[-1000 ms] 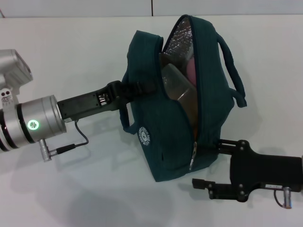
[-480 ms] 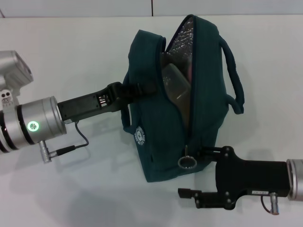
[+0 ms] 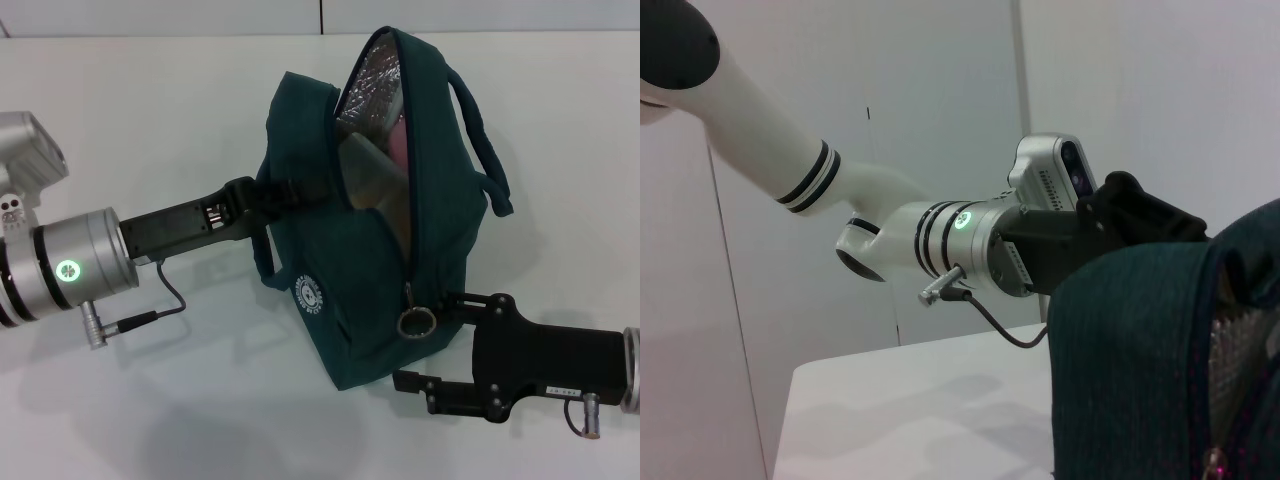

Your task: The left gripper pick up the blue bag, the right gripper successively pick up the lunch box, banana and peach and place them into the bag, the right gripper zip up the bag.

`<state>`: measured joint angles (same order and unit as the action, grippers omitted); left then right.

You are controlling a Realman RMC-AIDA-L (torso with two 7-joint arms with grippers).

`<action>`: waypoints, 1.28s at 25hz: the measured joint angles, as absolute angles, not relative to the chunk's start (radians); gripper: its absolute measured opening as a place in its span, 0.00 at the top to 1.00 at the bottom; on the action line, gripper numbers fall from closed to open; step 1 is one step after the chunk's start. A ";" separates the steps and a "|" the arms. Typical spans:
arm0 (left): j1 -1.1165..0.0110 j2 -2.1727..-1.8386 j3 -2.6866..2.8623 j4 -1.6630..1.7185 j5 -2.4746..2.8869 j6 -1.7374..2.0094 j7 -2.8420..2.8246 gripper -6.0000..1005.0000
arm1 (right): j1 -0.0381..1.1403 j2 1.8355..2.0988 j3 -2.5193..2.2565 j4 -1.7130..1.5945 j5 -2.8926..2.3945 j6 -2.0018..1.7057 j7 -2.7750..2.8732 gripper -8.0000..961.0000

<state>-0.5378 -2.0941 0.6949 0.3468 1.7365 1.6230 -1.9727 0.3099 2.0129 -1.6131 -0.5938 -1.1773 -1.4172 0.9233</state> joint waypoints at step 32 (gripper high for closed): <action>-0.537 -2.092 0.695 0.347 1.736 1.622 -1.970 0.94 | 0.310 2.012 -1.535 -0.556 -1.177 -1.468 0.922 0.67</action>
